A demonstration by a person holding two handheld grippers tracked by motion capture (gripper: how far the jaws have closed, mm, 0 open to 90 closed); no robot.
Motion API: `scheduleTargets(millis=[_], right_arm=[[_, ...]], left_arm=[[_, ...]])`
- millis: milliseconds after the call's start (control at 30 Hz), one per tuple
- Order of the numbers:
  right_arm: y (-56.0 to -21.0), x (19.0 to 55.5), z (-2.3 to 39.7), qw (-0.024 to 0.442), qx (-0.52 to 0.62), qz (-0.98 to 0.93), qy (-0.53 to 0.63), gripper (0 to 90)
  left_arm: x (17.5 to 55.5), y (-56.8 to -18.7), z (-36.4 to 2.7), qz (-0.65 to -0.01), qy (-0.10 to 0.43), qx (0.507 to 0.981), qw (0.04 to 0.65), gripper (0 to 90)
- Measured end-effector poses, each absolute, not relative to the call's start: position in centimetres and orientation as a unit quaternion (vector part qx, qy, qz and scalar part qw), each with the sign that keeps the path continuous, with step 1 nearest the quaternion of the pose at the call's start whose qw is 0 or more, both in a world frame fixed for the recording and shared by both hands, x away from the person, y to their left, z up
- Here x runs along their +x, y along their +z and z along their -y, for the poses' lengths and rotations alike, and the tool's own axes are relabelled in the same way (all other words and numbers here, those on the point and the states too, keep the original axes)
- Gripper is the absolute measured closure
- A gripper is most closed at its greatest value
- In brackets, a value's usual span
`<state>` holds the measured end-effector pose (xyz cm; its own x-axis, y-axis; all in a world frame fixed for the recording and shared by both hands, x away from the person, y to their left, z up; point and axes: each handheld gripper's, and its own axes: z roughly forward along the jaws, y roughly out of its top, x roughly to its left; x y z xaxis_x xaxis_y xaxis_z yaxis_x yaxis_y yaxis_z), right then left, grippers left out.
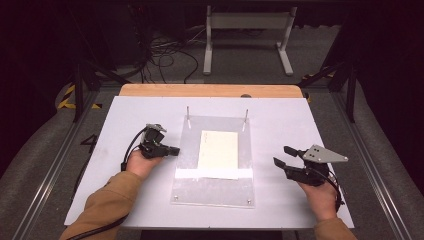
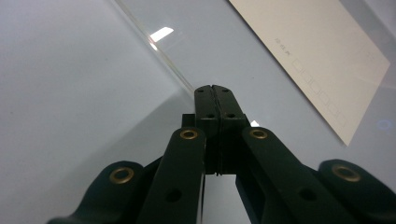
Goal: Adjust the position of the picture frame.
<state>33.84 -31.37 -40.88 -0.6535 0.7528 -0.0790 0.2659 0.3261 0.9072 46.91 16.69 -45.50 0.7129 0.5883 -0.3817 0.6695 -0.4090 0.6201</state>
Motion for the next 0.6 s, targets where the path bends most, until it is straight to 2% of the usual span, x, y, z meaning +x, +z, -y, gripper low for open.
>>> scheduleTargets(millis=[100, 200, 233, 267, 400, 433, 533, 600], right_arm=[[-40.8, 33.7, 31.6, 0.255, 0.332, -0.772, 0.479, 42.6], [-40.8, 33.5, 31.7, 0.256, 0.334, -0.771, 0.478, 42.6], [-40.8, 33.3, 31.9, 0.257, 0.334, -0.770, 0.479, 42.6], [-40.8, 33.3, 31.9, 0.257, 0.334, -0.770, 0.479, 42.6], [-41.0, 32.9, 32.4, 0.256, 0.341, -0.769, 0.476, 42.8], [-41.1, 32.8, 32.6, 0.257, 0.343, -0.769, 0.474, 42.9], [-41.2, 32.5, 33.0, 0.256, 0.348, -0.767, 0.475, 43.0], [-41.1, 32.2, 33.2, 0.256, 0.352, -0.764, 0.476, 43.0]], left_arm=[[47.7, -44.2, -16.2, -0.370, -0.013, 0.833, 0.411, 89.0], [49.1, -42.7, -15.3, -0.354, 0.023, 0.827, 0.436, 71.4], [49.9, -41.8, -14.6, -0.329, 0.068, 0.832, 0.441, 64.2], [49.9, -41.8, -14.6, -0.329, 0.068, 0.832, 0.441, 60.4], [52.1, -40.9, -13.9, -0.338, 0.110, 0.826, 0.439, 58.2], [52.5, -40.9, -13.8, -0.342, 0.115, 0.823, 0.439, 55.9], [54.3, -41.3, -13.7, -0.340, 0.132, 0.817, 0.446, 40.9], [55.1, -41.7, -13.5, -0.334, 0.140, 0.816, 0.450, 40.0]])
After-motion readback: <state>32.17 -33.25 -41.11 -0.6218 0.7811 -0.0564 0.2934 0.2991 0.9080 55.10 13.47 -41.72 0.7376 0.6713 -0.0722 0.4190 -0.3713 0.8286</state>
